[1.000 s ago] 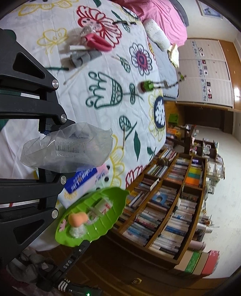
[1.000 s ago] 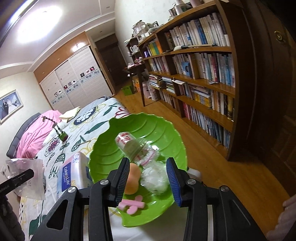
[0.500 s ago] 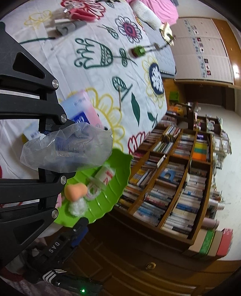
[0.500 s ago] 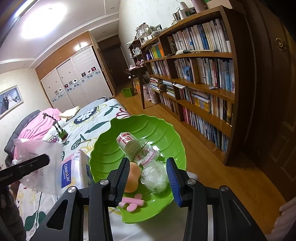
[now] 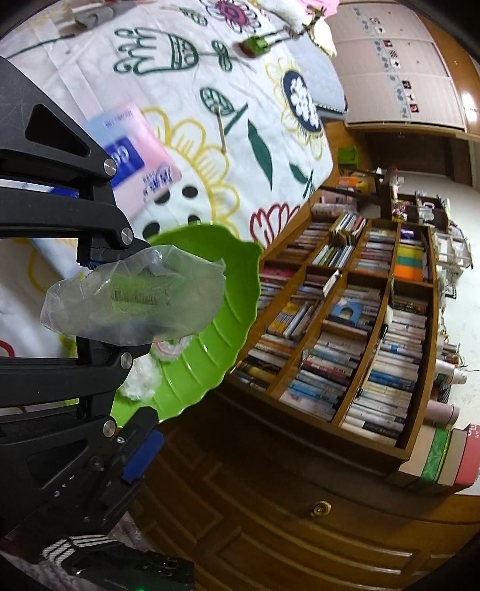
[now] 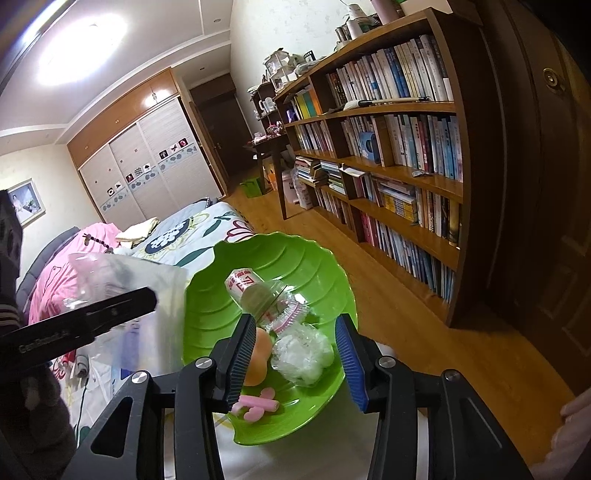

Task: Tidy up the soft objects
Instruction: 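Carry the large clear bag into the green bowl and open the left tool, then withdraw both open tools from the bowl toward the tissue pack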

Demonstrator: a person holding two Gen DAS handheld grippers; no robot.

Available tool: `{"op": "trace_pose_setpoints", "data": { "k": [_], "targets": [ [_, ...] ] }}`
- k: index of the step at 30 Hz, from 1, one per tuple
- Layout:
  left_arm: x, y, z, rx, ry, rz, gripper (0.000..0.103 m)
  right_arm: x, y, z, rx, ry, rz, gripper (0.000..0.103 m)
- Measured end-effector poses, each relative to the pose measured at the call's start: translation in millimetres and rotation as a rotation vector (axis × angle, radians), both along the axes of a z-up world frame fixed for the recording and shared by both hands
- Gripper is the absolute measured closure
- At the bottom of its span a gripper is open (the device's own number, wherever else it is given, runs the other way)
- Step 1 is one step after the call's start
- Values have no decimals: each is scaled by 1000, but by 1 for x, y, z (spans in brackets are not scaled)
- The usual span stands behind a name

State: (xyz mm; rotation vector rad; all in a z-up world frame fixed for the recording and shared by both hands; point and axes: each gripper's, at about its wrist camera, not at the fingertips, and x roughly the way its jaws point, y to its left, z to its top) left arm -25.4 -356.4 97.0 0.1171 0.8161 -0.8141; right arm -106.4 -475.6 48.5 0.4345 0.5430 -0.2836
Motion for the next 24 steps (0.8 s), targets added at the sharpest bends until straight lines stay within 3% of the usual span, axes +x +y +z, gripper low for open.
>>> {"op": "trace_pose_setpoints", "data": {
  "k": [3, 5, 7, 21, 24],
  "targets": [
    [6, -9, -6, -17, 36, -26, 71, -1, 0, -1, 5, 2, 0, 55],
    [8, -14, -9, -25, 37, -38, 49, -1, 0, -2, 8, 5, 1, 55],
    [8, -16, -11, -32, 25, -43, 41, 0, -1, -2, 9, 7, 2, 55],
    [27, 3, -11, -65, 58, 13, 38, 0, 1, -3, 21, 4, 26, 55],
    [29, 3, -10, -71, 63, 14, 38, 1, 8, -1, 5, -8, 65, 49]
  ]
}}
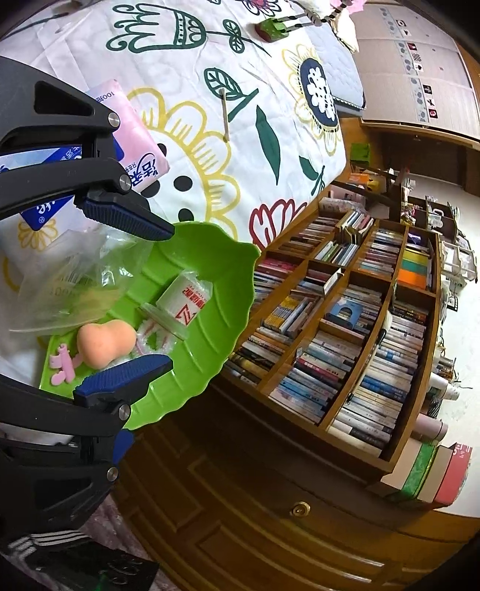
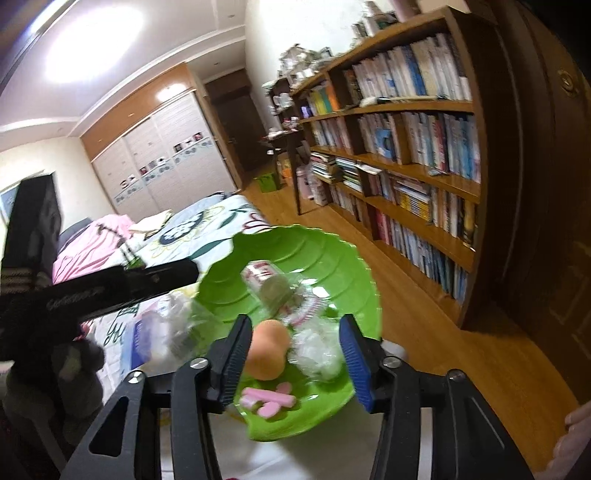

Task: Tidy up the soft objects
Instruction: 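Withdraw both open tools from the bowl toward the tissue pack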

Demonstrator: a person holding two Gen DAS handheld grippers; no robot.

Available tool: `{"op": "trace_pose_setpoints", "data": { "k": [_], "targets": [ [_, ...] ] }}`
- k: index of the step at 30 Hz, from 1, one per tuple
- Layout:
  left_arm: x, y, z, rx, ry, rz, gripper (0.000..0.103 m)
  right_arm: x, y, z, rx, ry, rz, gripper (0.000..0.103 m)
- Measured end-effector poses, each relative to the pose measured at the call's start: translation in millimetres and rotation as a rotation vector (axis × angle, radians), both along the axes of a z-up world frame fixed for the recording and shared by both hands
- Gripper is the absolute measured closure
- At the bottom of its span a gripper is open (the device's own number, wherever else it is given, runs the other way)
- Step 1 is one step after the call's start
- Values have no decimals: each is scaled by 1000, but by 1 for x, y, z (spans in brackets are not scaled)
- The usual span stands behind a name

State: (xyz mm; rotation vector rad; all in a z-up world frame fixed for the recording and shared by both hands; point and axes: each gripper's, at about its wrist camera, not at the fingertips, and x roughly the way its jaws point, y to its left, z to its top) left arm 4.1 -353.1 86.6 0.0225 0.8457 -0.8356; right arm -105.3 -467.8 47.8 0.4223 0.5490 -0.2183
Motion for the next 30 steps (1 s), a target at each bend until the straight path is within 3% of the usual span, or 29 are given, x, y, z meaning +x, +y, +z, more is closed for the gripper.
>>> {"op": "trace_pose_setpoints", "data": {
  "k": [15, 20, 24, 30],
  "targets": [
    [0, 37, 17, -15, -20, 54, 35, 6, 44, -6, -18, 23, 311, 46],
    [-1, 49, 14, -15, -8, 74, 35, 7, 58, -9, -34, 38, 400, 32],
    [-1, 52, 11, -17, 5, 76, 35, 11, 64, -10, -82, 58, 419, 32],
    [-2, 57, 10, -23, 13, 81, 35, 18, 65, -13, -187, 111, 334, 32]
  ]
}}
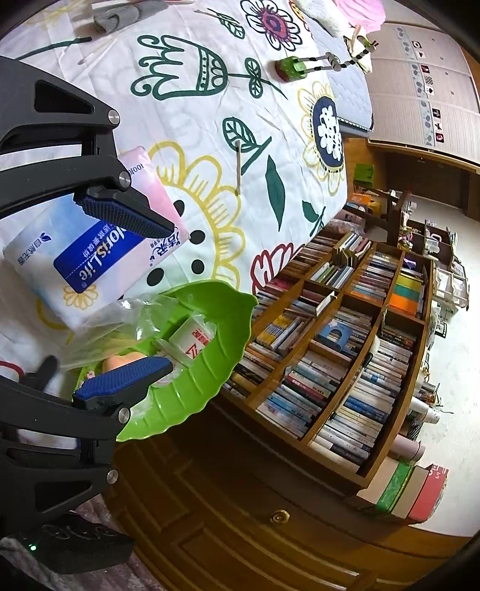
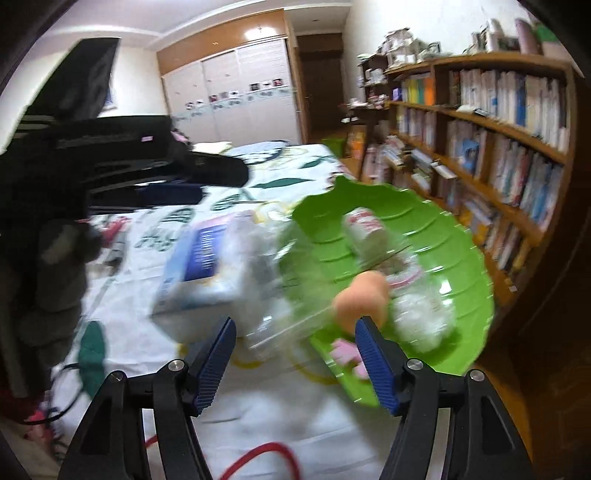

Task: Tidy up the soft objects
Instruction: 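Withdraw both open tools from the bowl toward the tissue pack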

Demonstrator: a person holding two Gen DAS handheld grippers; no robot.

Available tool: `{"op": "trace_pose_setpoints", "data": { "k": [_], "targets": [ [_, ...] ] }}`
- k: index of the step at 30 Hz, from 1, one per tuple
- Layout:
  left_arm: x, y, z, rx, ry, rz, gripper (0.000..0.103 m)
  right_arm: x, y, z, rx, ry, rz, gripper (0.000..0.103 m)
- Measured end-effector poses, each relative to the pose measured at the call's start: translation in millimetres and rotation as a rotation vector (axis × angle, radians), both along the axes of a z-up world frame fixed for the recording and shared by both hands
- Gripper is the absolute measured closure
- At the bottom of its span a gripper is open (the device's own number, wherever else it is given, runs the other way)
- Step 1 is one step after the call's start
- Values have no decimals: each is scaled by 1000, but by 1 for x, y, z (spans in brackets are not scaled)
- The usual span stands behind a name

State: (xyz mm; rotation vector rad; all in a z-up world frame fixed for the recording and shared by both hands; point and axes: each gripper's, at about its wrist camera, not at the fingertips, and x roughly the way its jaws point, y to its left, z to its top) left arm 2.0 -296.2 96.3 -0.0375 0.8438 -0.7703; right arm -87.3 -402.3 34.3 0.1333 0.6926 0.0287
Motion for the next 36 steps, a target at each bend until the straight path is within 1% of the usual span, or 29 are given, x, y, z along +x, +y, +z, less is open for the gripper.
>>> {"op": "trace_pose_setpoints", "data": {
  "k": [2, 13, 17, 21, 26, 30, 36],
  "targets": [
    [0, 3, -1, -4, 3, 2, 35, 4, -2, 1, -28, 5, -38, 32],
    [-1, 16, -4, -17, 23, 17, 35, 27, -15, -1, -73, 45, -138, 32],
    [-1, 23, -5, -21, 26, 30, 35, 34, -20, -3, -82, 66, -184, 32],
    [0, 31, -5, -15, 13, 57, 35, 35, -23, -3, -77, 70, -201, 32],
    [2, 43, -5, -19, 11, 87, 35, 30, -24, 3, -49, 40, -195, 32],
    [3, 51, -6, -21, 9, 107, 35, 25, -27, 10, 10, 10, -194, 32],
    [4, 64, -10, -12, 2, 141, 35, 20, -21, 20, 30, -41, -193, 32]
  ]
}}
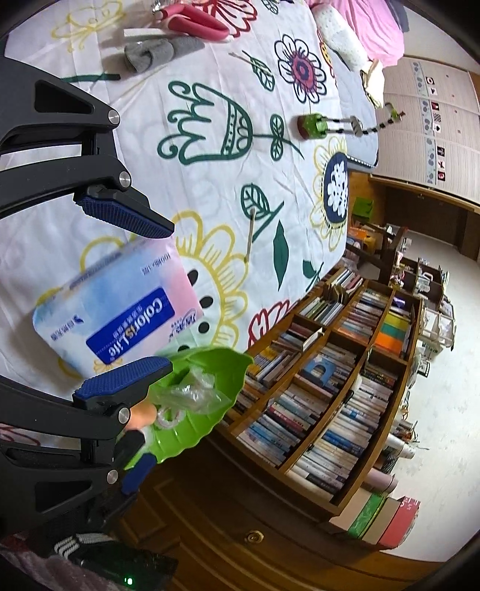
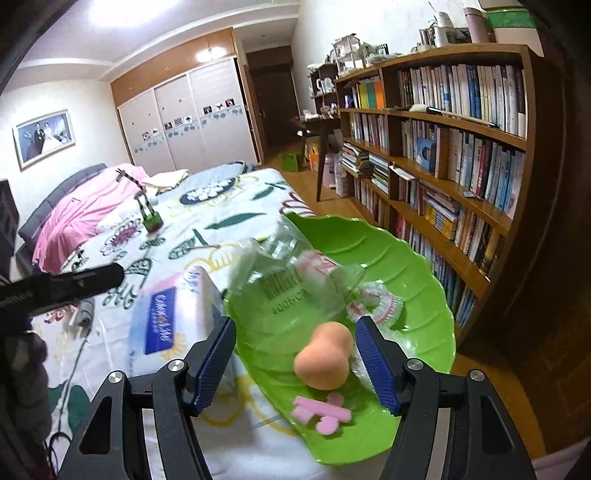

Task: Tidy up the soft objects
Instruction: 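Withdraw both open tools from the bowl toward the tissue pack, then move both open tools over the pink curler and grey sock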

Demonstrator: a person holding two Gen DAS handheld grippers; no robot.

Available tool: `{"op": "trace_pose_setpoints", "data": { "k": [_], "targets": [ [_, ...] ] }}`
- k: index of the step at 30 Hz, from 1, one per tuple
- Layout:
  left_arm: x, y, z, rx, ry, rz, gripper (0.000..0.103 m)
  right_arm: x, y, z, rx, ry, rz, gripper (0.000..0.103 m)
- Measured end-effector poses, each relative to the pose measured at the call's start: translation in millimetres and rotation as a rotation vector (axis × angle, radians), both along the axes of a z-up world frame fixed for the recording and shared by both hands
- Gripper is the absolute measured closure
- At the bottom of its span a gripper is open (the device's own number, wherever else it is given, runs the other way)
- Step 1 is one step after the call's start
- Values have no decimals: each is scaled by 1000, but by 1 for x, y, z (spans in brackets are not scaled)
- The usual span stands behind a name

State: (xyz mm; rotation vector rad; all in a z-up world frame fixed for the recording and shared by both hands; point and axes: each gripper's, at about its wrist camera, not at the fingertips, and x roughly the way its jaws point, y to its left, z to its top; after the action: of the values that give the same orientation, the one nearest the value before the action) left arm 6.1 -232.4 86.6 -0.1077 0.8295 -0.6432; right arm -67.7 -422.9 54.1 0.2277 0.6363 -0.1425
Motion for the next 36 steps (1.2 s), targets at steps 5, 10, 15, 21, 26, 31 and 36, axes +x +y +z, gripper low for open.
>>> {"op": "trace_pose_setpoints", "data": {
  "k": [5, 10, 15, 21, 26, 31, 36],
  "targets": [
    [0, 12, -3, 5, -2, 24, 35, -2, 13, 7, 6, -38, 27, 32],
    [1, 25, -5, 0, 3, 50, 35, 2, 24, 9, 9, -46, 49, 32],
    [4, 40, -6, -8, 4, 78, 35, 3, 36, 10, 10, -50, 74, 32],
    [8, 61, -8, -13, 8, 114, 35, 10, 53, 11, 10, -48, 109, 32],
    [11, 79, -12, -11, 17, 146, 35, 14, 66, 11, 13, -50, 139, 32],
    [13, 95, -17, -6, 26, 177, 35, 17, 81, 10, 17, -48, 174, 32],
    [18, 116, -20, -2, 29, 221, 35, 19, 96, 9, 13, -45, 212, 32]
  ]
}}
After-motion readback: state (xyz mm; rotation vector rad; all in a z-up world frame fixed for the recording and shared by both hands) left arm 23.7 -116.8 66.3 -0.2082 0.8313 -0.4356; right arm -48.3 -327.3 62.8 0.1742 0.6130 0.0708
